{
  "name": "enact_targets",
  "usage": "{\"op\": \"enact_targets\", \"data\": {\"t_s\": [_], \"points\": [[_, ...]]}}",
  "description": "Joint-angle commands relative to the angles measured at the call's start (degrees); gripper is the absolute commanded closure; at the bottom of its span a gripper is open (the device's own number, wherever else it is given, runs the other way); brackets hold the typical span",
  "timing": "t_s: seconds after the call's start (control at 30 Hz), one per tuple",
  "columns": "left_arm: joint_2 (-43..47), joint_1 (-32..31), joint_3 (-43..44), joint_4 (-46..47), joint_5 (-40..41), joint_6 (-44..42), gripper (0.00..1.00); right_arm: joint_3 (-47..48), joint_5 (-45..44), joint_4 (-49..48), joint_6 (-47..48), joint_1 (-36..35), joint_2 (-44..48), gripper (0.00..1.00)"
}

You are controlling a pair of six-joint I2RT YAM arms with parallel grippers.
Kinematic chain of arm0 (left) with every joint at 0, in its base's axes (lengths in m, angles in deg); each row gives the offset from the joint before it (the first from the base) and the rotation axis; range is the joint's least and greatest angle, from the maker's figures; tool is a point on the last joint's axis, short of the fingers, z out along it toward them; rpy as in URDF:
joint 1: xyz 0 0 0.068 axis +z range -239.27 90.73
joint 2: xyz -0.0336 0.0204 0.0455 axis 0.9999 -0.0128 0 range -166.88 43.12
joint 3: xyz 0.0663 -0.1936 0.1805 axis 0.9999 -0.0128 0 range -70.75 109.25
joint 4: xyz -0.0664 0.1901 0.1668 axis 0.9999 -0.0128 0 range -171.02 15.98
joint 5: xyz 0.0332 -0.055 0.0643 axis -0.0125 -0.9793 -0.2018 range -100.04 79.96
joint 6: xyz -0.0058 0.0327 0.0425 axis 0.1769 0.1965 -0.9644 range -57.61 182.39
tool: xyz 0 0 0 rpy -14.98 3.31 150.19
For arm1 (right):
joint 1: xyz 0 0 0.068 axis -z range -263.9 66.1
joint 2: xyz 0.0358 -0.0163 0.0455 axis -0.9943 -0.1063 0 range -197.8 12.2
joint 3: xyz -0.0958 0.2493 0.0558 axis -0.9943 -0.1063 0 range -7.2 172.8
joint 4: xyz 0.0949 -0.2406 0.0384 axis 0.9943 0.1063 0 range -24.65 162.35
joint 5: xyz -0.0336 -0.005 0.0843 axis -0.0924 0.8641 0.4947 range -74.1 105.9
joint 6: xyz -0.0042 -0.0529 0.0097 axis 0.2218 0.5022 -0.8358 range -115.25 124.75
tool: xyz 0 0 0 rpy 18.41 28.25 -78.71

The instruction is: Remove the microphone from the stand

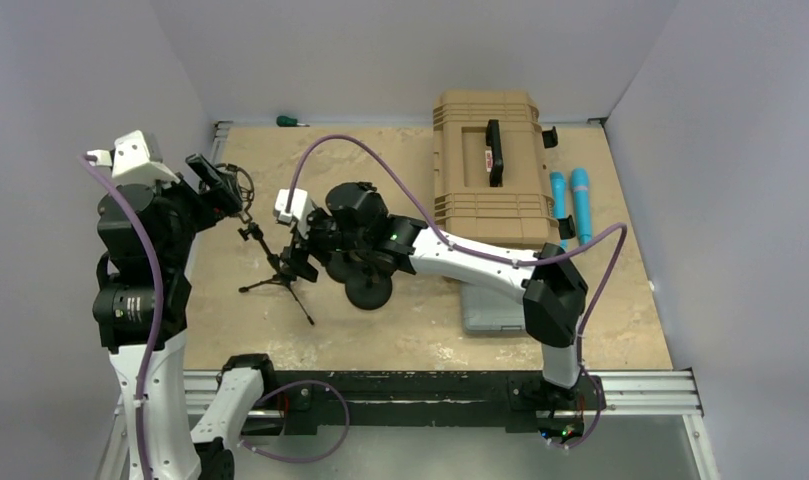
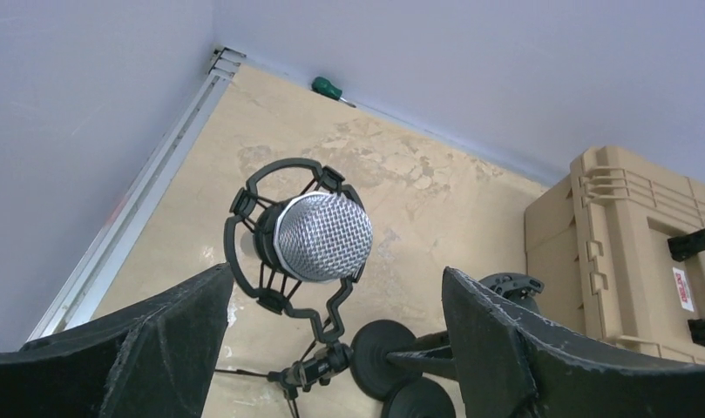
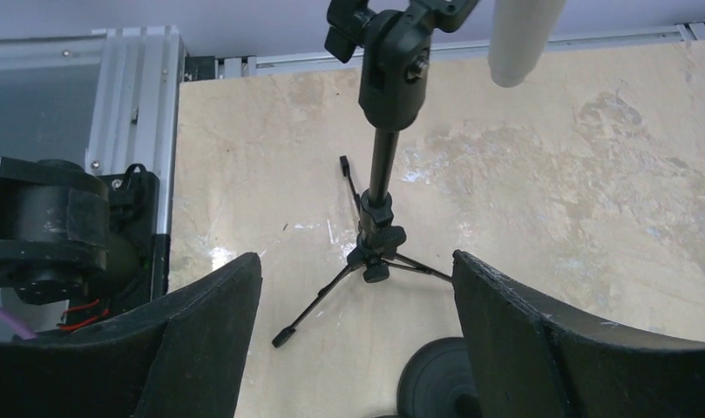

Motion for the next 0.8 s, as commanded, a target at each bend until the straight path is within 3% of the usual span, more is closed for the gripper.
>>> {"op": "enact_targets", "data": {"t_s": [0.0, 0.33, 0.77], "points": [[-0.1, 0.5, 0.7, 8.7, 1.7, 2.4, 0.13, 5.1, 2.1, 3.0, 6.1, -0.3, -2.2, 0.24], [3.9, 0.9, -10.8, 20.0, 4.8, -3.6, 0.15, 13.7, 3.3, 8.2, 12.9, -0.2, -10.1, 0.31], [6.8, 1.9, -13.0, 20.1, 1.2, -3.4, 0.15, 16.9, 1.6, 9.6, 16.6, 0.2, -14.5, 0.42]]}}
